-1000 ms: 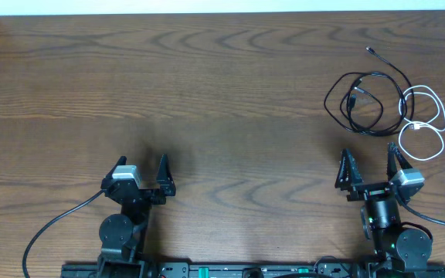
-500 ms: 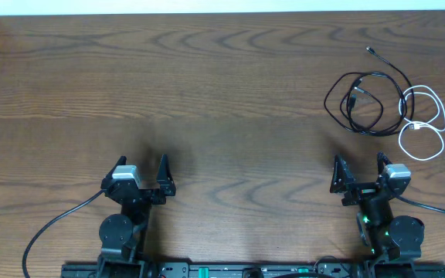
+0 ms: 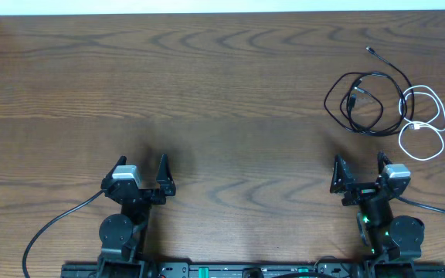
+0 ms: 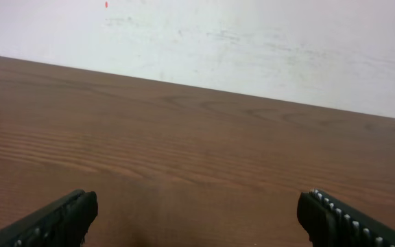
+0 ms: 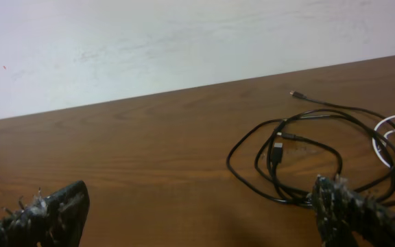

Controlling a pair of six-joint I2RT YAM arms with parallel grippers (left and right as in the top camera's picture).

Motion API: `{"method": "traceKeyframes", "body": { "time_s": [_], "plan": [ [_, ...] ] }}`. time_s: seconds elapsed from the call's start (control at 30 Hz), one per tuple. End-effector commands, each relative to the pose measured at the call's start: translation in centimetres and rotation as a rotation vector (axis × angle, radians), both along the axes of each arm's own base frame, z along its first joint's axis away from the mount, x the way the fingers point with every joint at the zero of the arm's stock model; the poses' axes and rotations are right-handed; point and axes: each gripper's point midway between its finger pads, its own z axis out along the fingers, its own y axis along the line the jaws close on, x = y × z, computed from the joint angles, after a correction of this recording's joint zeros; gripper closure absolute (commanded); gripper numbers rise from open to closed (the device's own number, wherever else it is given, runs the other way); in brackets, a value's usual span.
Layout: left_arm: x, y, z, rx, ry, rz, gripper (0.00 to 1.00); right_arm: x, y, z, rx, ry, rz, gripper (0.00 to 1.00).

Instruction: Untangle cables

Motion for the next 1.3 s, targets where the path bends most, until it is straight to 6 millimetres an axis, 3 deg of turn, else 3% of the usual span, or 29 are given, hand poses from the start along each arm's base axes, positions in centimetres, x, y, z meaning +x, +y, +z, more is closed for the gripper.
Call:
{"method": "traceKeyframes", "body": {
  "time_s": [0.0,0.47,0.83,1.27],
  "plan": [
    [-0.1,0.2,-1.8,0.023,0.051,0.005,0.02,0.0,-0.2,0.0,-0.029,-0.005,-0.009,0.01],
    [-0.1,0.2,-1.8,0.023,0.051,0.005,0.02,-0.1,0.2,-0.1,-0.122,-0.018,0.014,0.01],
    [-0.1,0.2,-1.8,0.023,0.051,0.005,0.02,0.0,-0.5,-0.1,-0.439,-0.058,0.006,0.01],
    [-0.1,0.2,-1.8,0.023,0.051,0.005,0.02,0.1,-1.2,-0.1,-0.336,-0.039,-0.03,0.01]
  ]
}}
